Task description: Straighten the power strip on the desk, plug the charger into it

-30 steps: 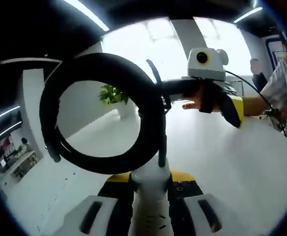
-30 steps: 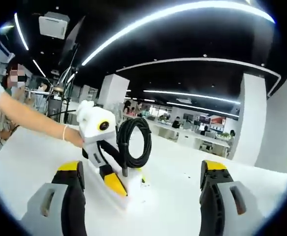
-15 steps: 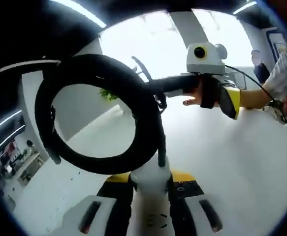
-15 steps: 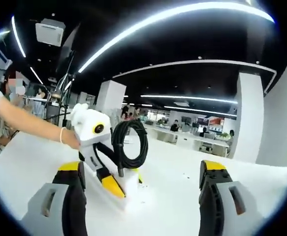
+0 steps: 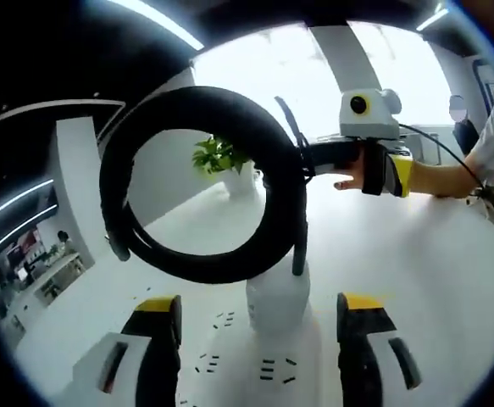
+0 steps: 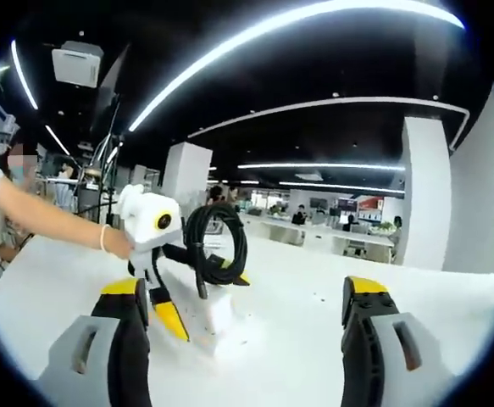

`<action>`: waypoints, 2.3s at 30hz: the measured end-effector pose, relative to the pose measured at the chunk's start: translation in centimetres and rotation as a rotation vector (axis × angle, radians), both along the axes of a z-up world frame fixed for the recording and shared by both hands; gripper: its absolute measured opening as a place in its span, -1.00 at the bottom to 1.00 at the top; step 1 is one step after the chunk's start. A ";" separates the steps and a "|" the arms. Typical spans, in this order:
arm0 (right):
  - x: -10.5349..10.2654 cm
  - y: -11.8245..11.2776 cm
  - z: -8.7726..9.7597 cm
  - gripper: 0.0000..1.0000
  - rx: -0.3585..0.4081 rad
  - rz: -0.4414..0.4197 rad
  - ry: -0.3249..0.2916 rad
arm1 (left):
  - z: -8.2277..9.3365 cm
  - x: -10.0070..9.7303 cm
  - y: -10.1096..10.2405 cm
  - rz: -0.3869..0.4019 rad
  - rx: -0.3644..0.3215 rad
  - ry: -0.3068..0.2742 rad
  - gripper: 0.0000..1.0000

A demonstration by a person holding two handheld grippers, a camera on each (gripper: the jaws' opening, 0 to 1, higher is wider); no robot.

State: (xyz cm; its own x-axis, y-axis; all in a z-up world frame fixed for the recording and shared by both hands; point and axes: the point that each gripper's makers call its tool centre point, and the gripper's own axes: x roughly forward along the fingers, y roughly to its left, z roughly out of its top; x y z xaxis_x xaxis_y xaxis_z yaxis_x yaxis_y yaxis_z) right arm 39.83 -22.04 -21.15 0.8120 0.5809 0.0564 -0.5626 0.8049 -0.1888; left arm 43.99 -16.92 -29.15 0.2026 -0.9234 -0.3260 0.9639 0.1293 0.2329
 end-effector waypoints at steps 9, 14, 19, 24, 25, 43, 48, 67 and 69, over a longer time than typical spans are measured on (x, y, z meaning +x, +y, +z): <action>-0.2 0.0 -0.2 0.91 0.021 0.017 0.007 | 1.2 0.1 0.5 0.057 -0.101 0.002 0.98; -0.2 0.1 0.2 0.93 0.039 0.023 -0.004 | 2.6 0.1 1.6 0.094 -0.158 0.014 0.98; 0.5 0.4 -0.2 0.99 -0.011 0.000 0.027 | 3.2 0.5 3.7 0.167 -0.172 -0.004 0.98; 0.6 1.0 -0.1 0.99 -0.020 0.011 0.041 | 4.1 0.2 5.1 0.193 -0.222 0.043 0.98; 0.5 1.1 -0.2 0.99 -0.019 0.012 0.045 | 4.2 0.2 5.5 0.202 -0.224 0.049 0.98; -0.4 1.4 -0.1 0.99 -0.021 0.028 0.079 | 4.1 2.2 9.8 0.231 0.118 -0.109 0.96; -0.8 1.4 0.1 0.98 -0.014 0.039 0.080 | 4.0 2.7 9.9 0.218 0.170 -0.101 0.92; -1.3 0.7 0.0 0.99 -0.003 0.027 0.086 | 0.7 3.1 10.9 0.157 0.369 0.012 0.85; -1.3 0.7 0.0 0.99 0.002 0.030 0.085 | 0.2 3.3 10.9 0.159 0.397 0.032 0.86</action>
State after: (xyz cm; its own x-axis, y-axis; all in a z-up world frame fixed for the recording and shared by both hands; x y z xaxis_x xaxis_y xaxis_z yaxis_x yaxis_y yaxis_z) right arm 38.48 -21.33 -21.15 0.7963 0.6048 -0.0105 -0.6002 0.7879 -0.1377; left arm 47.29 -5.97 -28.93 0.3161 -0.6832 -0.6583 0.9468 0.1830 0.2647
